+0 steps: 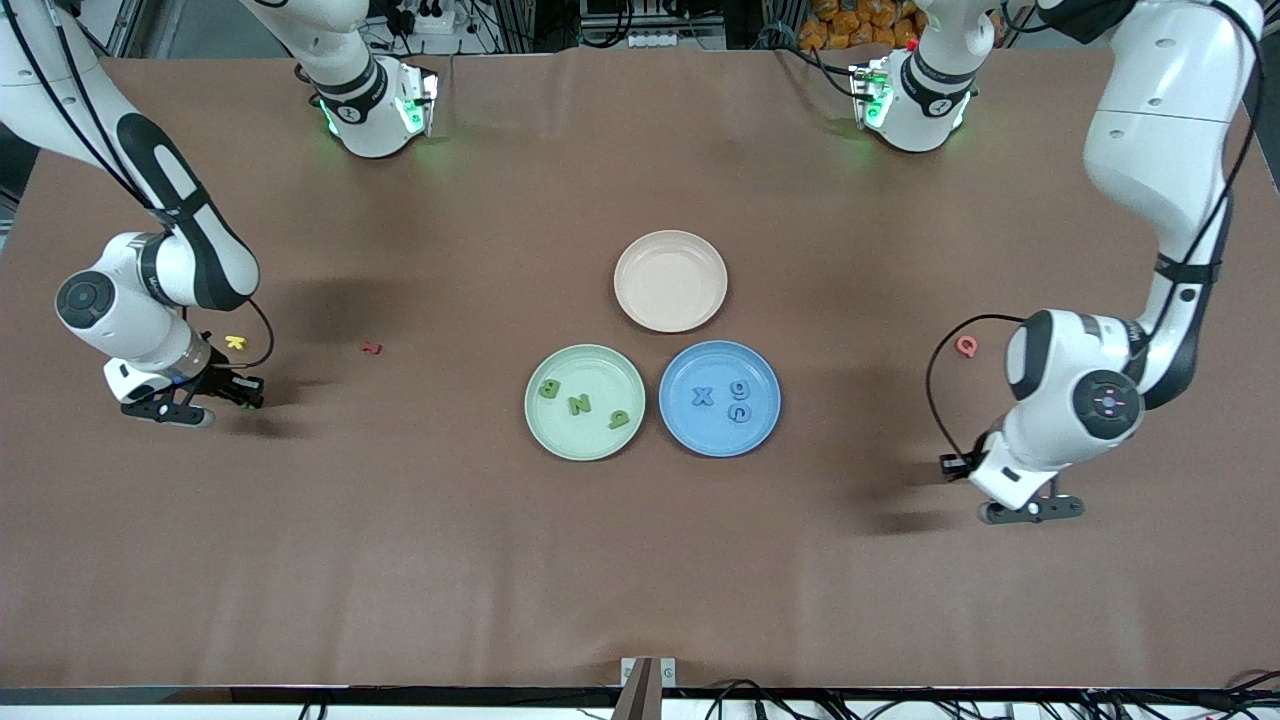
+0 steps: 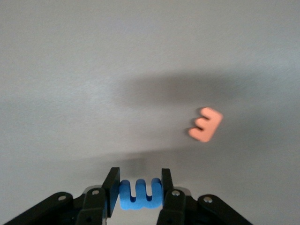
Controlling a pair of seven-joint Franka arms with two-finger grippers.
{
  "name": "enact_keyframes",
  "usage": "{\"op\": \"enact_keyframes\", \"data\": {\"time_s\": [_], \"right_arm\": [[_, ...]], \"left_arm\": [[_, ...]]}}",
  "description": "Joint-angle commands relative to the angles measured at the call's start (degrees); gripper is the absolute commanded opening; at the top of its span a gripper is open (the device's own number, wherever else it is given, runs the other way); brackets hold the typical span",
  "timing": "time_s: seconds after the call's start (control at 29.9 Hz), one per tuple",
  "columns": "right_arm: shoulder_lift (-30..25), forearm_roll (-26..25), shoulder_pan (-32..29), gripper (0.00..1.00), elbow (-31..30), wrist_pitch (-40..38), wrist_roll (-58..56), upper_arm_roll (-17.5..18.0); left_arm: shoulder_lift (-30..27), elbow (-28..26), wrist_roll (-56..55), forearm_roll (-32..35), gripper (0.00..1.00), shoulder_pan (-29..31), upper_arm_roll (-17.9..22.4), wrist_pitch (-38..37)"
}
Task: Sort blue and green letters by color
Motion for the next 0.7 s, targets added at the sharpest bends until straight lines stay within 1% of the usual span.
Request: {"op": "enact_keyframes", "data": {"time_s": [0.0,0.13,0.3,0.47,0.67], "right_arm": [[0.6,-0.6,1.0,0.09,0.9,-0.2,0.6,-0.7],[-0.2,0.0,3.1,0.10,1.6,-1.3,2.7,-0.4],[-1.1,0.0,6.3,0.10,5.5,-9.0,8.8,1.3],[-1.2,0.1,12.5,0.12,9.1,-14.5,16.9,1.6],[-0.9,0.1,20.3,0.12,11.3,-15.6,25.3,1.6]], "left_arm": [[-0.4,0.7,-8.7,-1.0,0.22,-6.1,0.7,-0.8],[-0.5,0.8,-15.8,-1.0,0.23,-11.3,0.7,-0.8],[-0.6,0.9,-23.3,-1.4,0.23,-17.4,0.7,-0.8],[-0.7,0.9,-29.7,-1.3,0.23,-23.0,0.7,-0.8],[-0.7,0.8,-35.5,-1.3,0.23,-28.3,0.7,-0.8]]}}
